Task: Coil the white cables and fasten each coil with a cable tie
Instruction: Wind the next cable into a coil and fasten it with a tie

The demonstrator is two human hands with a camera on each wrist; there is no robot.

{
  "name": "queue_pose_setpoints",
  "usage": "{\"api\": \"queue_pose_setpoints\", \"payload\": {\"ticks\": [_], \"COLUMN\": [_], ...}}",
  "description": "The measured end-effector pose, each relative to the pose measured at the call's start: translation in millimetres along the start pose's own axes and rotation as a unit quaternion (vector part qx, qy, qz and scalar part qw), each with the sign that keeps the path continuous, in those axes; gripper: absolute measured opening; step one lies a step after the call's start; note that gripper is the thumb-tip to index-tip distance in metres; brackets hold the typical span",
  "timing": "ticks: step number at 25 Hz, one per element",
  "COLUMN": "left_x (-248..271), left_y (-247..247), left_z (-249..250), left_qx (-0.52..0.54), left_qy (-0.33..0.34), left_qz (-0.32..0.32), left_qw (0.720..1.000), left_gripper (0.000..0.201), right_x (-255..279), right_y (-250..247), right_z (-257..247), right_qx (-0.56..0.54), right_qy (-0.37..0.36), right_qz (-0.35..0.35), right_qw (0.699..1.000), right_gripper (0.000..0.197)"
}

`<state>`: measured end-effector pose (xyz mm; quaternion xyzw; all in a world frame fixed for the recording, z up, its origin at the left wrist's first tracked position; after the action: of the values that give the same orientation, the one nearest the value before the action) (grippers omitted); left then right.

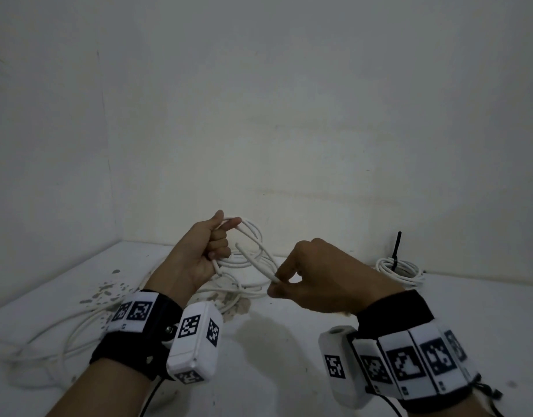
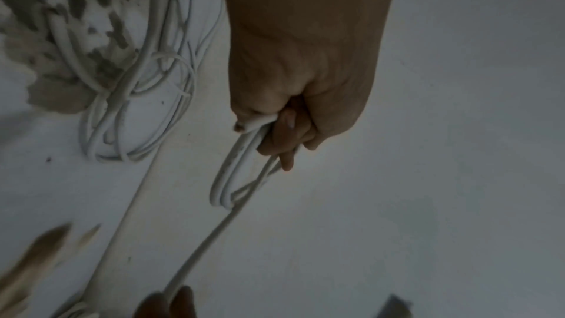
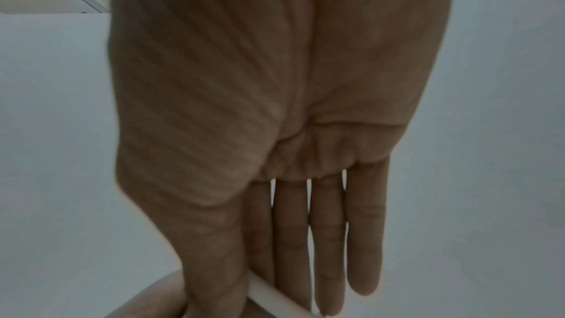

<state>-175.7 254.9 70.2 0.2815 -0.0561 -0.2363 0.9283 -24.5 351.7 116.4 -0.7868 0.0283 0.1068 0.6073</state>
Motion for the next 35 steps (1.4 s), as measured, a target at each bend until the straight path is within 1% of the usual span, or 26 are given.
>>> {"api": "queue_pose_setpoints", "payload": {"ticks": [2,4,7,11,14,16,18,20,22,25,29,30,32,34,35], "left_x": [0,0,1,5,9,12,15,19,22,23,24,25,25,27,28], "left_y": [3,8,15,26,36,41,46,53,59,61,64,64,61,56,53], "left_z": [-2,-3,-2,-11,-18,-21,-23,-25,-27,-25,-21,-20,-18,-17,-16], "left_qx": [0.050,0.089,0.109,0.160,0.175,0.147,0.095,0.035,-0.005,-0.044,-0.068,-0.068,-0.097,-0.168,-0.208], "left_qy": [-0.009,-0.010,-0.012,-0.035,-0.032,-0.023,-0.016,-0.014,-0.014,0.005,0.019,0.020,0.027,0.037,0.036], "left_qz": [-0.009,-0.023,-0.036,-0.050,-0.055,-0.054,-0.063,-0.083,-0.103,-0.099,-0.103,-0.102,-0.083,-0.058,-0.051], "left_qw": [0.999,0.996,0.993,0.985,0.982,0.987,0.993,0.996,0.995,0.994,0.992,0.992,0.991,0.983,0.976], "left_gripper": [0.040,0.041,0.040,0.039,0.038,0.035,0.033,0.032,0.032,0.034,0.039,0.043,0.054,0.058,0.058], "right_x": [-6,-13,-19,-22,-21,-17,-16,-15,-12,-9,-12,-12,-14,-15,-14], "right_y": [7,10,14,19,14,9,6,4,1,0,4,5,7,4,0], "right_z": [-8,-12,-8,-11,-11,-7,1,13,21,17,21,22,25,25,26], "right_qx": [0.005,0.004,0.014,0.012,-0.018,-0.071,-0.126,-0.170,-0.180,-0.184,-0.218,-0.224,-0.234,-0.242,-0.262], "right_qy": [-0.012,-0.016,-0.003,-0.015,-0.011,-0.008,-0.001,0.016,0.025,0.011,0.025,0.030,0.037,0.030,0.020], "right_qz": [0.010,0.044,0.077,0.105,0.165,0.209,0.232,0.244,0.268,0.290,0.312,0.314,0.293,0.253,0.239], "right_qw": [1.000,0.999,0.997,0.994,0.986,0.975,0.965,0.954,0.946,0.939,0.924,0.922,0.926,0.936,0.935], "right_gripper": [0.021,0.023,0.030,0.033,0.033,0.048,0.053,0.051,0.048,0.041,0.039,0.039,0.040,0.037,0.033]}}
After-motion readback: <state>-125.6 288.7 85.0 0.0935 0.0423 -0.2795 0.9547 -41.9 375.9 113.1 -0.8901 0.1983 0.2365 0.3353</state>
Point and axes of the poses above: each hand's wrist, its own x-axis away from the middle knuckle, its own y-axis out of the palm, z = x × y, the point moved 10 cm from there along -x, towards the middle knuckle
